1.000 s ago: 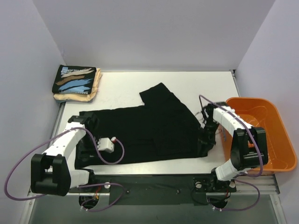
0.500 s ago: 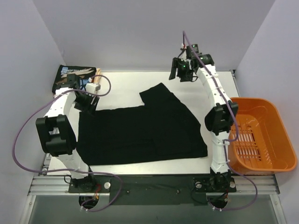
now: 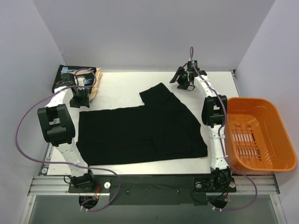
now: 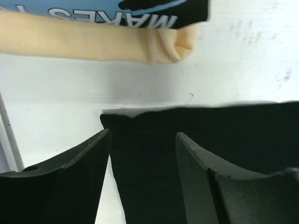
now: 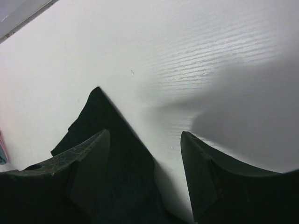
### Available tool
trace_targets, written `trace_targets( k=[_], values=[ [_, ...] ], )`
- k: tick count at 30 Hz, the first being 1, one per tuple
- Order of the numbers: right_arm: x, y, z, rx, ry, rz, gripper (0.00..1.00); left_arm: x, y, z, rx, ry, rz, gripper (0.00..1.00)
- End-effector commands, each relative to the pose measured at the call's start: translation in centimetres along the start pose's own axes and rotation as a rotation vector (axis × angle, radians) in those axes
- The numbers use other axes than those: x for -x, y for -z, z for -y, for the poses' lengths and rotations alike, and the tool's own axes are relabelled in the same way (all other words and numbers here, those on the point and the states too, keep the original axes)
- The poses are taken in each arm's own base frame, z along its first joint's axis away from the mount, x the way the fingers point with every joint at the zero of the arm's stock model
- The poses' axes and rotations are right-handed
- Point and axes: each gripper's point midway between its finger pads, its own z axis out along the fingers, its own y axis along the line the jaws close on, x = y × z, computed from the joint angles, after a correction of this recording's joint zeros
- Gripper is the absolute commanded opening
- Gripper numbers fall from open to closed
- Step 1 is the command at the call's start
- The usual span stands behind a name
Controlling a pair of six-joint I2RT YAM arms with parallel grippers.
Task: Fold and stack the t-shirts
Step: Grap the side of the flattened tshirt furthest away from the robot with both arms
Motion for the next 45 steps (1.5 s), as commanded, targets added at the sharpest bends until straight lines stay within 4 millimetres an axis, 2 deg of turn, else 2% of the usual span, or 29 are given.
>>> trace_targets(
  k=[1,4,8,11,15,17,19,20,23,24,25,26,27,28,29,30,31,33,35,36,37,38,41,43,45],
  values=[
    [-3.3,-2.4,1.1,-0.063,-0.122,-0.064,0.56,1.5,-2.2,-1.5,0.035,0.034,0.018,0.65],
    [-5.7,-3.3,-0.2,-0.021,-0.127,-0.143,0.54,1.8,-2.7,-2.4,0.071,0.013,0.014,0.63],
    [-8.4,-3.4,-0.7,-0.041,-0.114,-0.216,0.55,1.5,-3.4,-2.7,0.082,-0.005,0.005,0.67],
    [-9.3,-3.8,-0.9,-0.019,-0.154,-0.252,0.51,0.8,-4.2,-3.2,0.09,-0.024,-0.006,0.67],
    [-9.6,-4.7,-2.0,0.059,-0.23,-0.28,0.38,0.5,-4.9,-3.5,0.094,-0.045,0.008,0.67],
    [-9.1,-4.9,-2.4,0.083,-0.248,-0.262,0.29,0.4,-5.5,-3.5,0.081,-0.048,0.001,0.66],
    [-8.2,-4.8,-2.9,0.106,-0.245,-0.233,0.15,-0.2,-6.1,-3.1,0.055,-0.063,-0.037,0.63],
    [-7.5,-4.5,-3.2,0.118,-0.235,-0.212,0.0,-0.6,-6.5,-3.0,0.04,-0.072,-0.058,0.61],
    [-6.1,-3.8,-4.1,0.137,-0.196,-0.161,0.0,-1.8,-7.0,-3.1,0.046,-0.092,-0.104,0.42],
    [-5.6,-3.1,-4.6,0.155,-0.165,-0.138,0.0,-2.2,-7.1,-3.1,0.043,-0.095,-0.112,0.39],
    [-5.9,-3.0,-4.3,0.15,-0.159,-0.139,0.0,-2.3,-7.2,-2.8,0.028,-0.103,-0.111,0.33],
    [-4.8,-1.9,-5.3,0.177,-0.129,-0.107,0.0,-2.4,-7.1,-2.7,0.022,-0.104,-0.11,0.29],
    [-4.7,-1.5,-5.5,0.182,-0.119,-0.104,0.0,-2.3,-7.1,-2.6,0.015,-0.104,-0.102,0.23],
    [-4.2,-0.8,-6.0,0.193,-0.092,-0.089,0.0,-2.0,-6.9,-2.7,0.018,-0.106,-0.089,0.11],
    [-4.0,-0.2,-6.4,0.204,-0.074,-0.083,0.0,-1.7,-6.8,-2.7,0.024,-0.116,-0.076,0.08],
    [-3.6,0.7,-7.0,0.217,-0.048,-0.073,0.0,-1.3,-6.5,-2.7,0.03,-0.129,-0.065,0.0],
    [-3.8,1.0,-7.2,0.227,-0.034,-0.079,0.0,-1.2,-6.4,-2.8,0.027,-0.142,-0.06,0.0],
    [-3.0,3.0,-8.4,0.256,0.015,-0.055,0.0,-1.1,-5.5,-2.3,-0.005,-0.178,-0.061,0.0],
    [-2.8,4.0,-8.7,0.265,0.03,-0.04,0.0,-1.5,-4.6,-1.9,-0.026,-0.218,-0.068,0.0],
    [-2.7,4.2,-8.8,0.271,0.033,-0.035,0.0,-1.2,-3.9,-2.1,-0.02,-0.229,-0.056,0.03],
    [-2.8,4.6,-9.0,0.28,0.036,-0.035,0.0,-1.2,-3.6,-2.2,-0.016,-0.251,-0.055,0.08],
    [-2.8,4.8,-9.2,0.288,0.041,-0.035,0.0,-0.7,-2.9,-2.3,-0.014,-0.266,-0.036,0.18],
    [-3.4,4.8,-9.5,0.294,0.051,-0.057,0.0,0.5,-0.6,-0.3,-0.147,-0.418,0.002,0.32],
    [-3.7,4.8,-9.6,0.29,0.058,-0.065,0.0,-0.3,0.1,0.5,-0.234,-0.551,-0.029,0.41],
    [-4.0,4.9,-9.7,0.29,0.064,-0.073,0.0,-1.6,-0.5,-0.2,-0.232,-0.573,-0.123,0.47]
  ],
)
